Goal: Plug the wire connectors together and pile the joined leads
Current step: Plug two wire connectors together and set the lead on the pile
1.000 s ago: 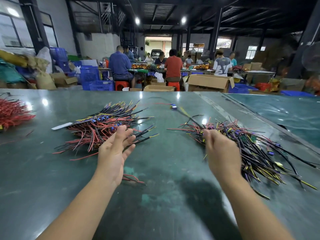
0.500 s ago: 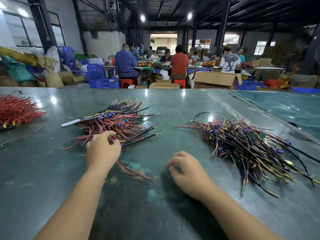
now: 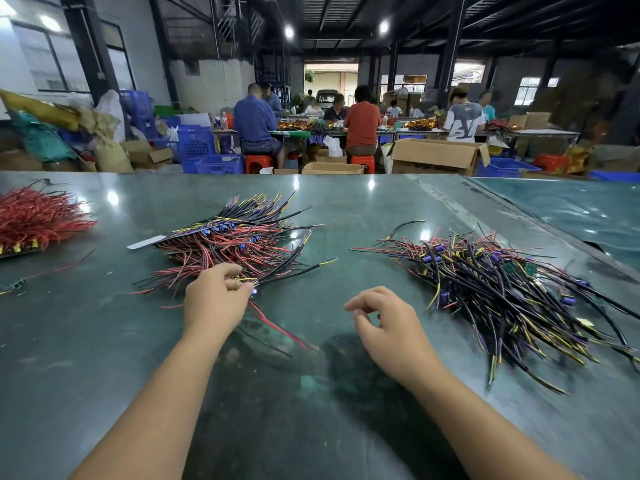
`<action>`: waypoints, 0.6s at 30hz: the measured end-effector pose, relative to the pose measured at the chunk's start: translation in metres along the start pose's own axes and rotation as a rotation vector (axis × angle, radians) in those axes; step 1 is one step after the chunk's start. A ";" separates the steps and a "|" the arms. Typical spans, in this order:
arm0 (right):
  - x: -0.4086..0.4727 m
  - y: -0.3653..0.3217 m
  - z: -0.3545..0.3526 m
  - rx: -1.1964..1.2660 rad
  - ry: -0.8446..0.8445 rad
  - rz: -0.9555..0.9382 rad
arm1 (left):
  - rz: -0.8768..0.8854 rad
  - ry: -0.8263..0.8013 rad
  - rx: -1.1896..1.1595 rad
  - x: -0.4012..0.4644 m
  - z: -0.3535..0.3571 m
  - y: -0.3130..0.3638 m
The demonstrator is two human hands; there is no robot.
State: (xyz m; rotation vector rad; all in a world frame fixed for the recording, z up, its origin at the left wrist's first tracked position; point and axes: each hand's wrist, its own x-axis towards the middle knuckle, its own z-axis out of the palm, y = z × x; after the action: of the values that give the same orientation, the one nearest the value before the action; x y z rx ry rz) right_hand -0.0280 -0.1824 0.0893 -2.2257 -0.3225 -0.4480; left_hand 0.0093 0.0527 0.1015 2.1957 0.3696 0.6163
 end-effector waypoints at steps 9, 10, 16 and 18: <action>0.001 0.002 0.000 0.027 -0.024 0.000 | -0.320 -0.218 -0.789 -0.005 0.001 0.015; 0.001 0.002 0.001 0.038 -0.042 0.005 | -0.350 -0.251 -0.816 -0.008 0.001 0.017; -0.001 -0.002 0.006 -0.006 -0.211 0.007 | -0.344 -0.388 -0.706 -0.025 0.014 0.025; -0.002 -0.003 0.007 -0.014 -0.233 0.012 | -0.302 -0.403 -0.705 -0.030 0.016 0.029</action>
State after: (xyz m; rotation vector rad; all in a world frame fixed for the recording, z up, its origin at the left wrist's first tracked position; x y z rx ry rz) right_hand -0.0297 -0.1754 0.0863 -2.2960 -0.4290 -0.1837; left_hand -0.0055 0.0107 0.1052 1.4934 0.2160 0.0941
